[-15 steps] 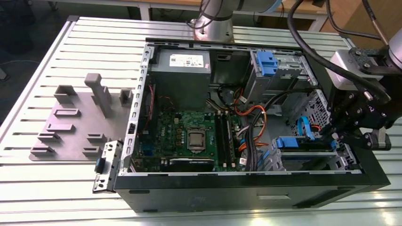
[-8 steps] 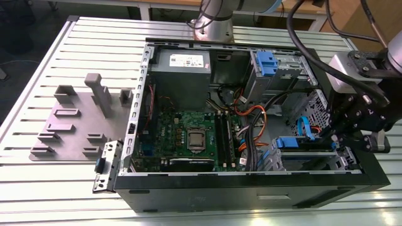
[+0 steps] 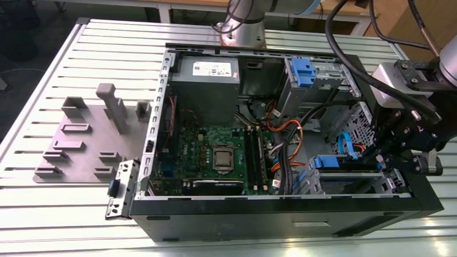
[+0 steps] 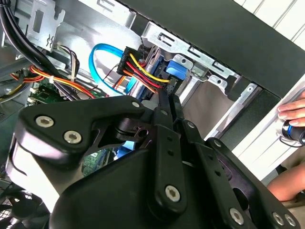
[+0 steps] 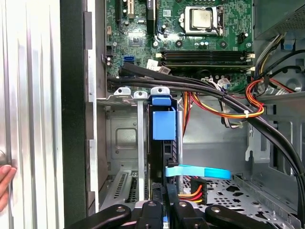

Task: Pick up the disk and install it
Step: 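Insert the second disk wire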

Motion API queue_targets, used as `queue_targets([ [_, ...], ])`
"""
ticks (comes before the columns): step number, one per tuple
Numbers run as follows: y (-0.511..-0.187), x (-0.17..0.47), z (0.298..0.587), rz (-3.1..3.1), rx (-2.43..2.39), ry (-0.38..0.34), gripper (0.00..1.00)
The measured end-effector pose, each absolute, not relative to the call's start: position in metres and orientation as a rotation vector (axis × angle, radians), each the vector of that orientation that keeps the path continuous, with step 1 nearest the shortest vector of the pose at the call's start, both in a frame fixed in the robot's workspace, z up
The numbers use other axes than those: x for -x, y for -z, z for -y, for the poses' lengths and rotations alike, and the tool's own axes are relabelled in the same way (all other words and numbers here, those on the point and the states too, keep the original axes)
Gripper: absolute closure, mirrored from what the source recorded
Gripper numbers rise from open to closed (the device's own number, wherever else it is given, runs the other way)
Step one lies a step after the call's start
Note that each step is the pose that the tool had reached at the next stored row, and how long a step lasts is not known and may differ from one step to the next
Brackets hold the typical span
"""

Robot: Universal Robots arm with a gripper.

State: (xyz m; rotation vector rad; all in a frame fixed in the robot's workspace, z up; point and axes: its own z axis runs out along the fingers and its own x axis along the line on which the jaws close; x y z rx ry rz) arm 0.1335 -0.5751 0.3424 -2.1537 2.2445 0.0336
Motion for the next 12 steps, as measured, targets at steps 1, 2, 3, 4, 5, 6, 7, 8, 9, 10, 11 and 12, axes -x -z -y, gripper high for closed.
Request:
queue_targets([
  [1, -0.3424, -0.1335, 0.5751, -2.245, 2.154, -0.034, 0.84],
  [2, -0.3424, -0.1335, 0.5751, -2.245, 2.154, -0.033, 0.84],
  [3, -0.3424, -0.1335, 0.5751, -2.245, 2.154, -0.034, 0.84],
  [4, -0.3423, -0.1335, 0.5751, -2.245, 2.154, -0.034, 0.84],
  [5, -0.3423, -0.1335, 0.5751, -2.245, 2.154, -0.033, 0.77],
  [6, -0.3421, -0.1335, 0.575, -2.245, 2.154, -0.033, 0.77],
  [7, -0.3414, -0.1335, 0.5751, -2.245, 2.154, -0.033, 0.77],
  [8, -0.3407, -0.1335, 0.5751, -2.245, 2.154, -0.033, 0.77],
  [9, -0.3399, -0.1335, 0.5749, -2.245, 2.154, -0.033, 0.77],
  [10, -0.3391, -0.1335, 0.5746, -2.245, 2.155, -0.033, 0.77],
  [11, -0.3385, -0.1335, 0.5743, -2.244, 2.155, -0.033, 0.77],
  [12, -0.3381, -0.1335, 0.5739, -2.243, 2.156, -0.033, 0.77],
])
